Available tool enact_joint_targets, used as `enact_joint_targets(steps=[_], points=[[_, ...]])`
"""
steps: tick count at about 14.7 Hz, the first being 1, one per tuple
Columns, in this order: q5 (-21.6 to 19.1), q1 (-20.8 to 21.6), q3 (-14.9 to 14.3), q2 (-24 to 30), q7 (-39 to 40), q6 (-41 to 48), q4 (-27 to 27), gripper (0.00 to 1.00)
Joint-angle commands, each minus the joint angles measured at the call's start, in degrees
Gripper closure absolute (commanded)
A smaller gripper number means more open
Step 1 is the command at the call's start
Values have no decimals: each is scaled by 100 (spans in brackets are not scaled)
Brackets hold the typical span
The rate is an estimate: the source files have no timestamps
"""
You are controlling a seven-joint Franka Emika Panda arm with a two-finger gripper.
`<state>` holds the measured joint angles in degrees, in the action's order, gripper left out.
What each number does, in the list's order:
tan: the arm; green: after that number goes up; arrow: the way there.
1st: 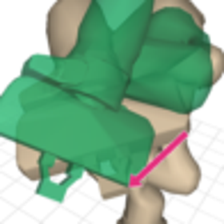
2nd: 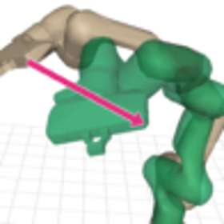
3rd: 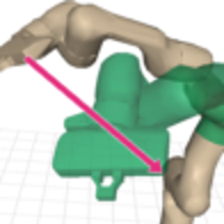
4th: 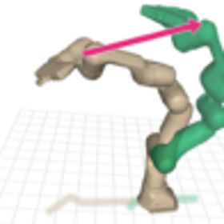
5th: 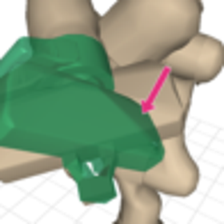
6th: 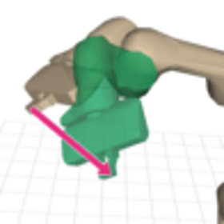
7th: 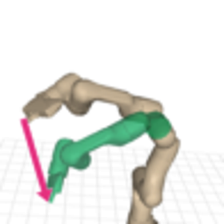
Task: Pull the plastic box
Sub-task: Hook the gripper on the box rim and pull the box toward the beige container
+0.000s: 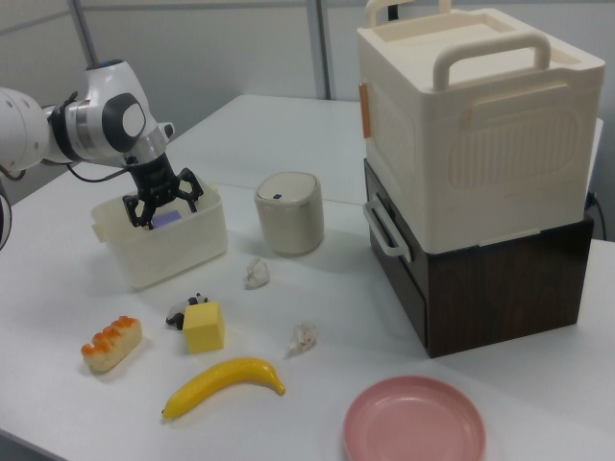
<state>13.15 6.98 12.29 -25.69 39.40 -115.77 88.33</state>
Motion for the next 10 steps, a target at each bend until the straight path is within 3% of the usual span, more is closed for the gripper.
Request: enact_joint_targets(steps=[1,10], points=[[135,-48,-60,433,112,-16,492,0],[153,-136,-218,1004,481,-7,1177,0]])
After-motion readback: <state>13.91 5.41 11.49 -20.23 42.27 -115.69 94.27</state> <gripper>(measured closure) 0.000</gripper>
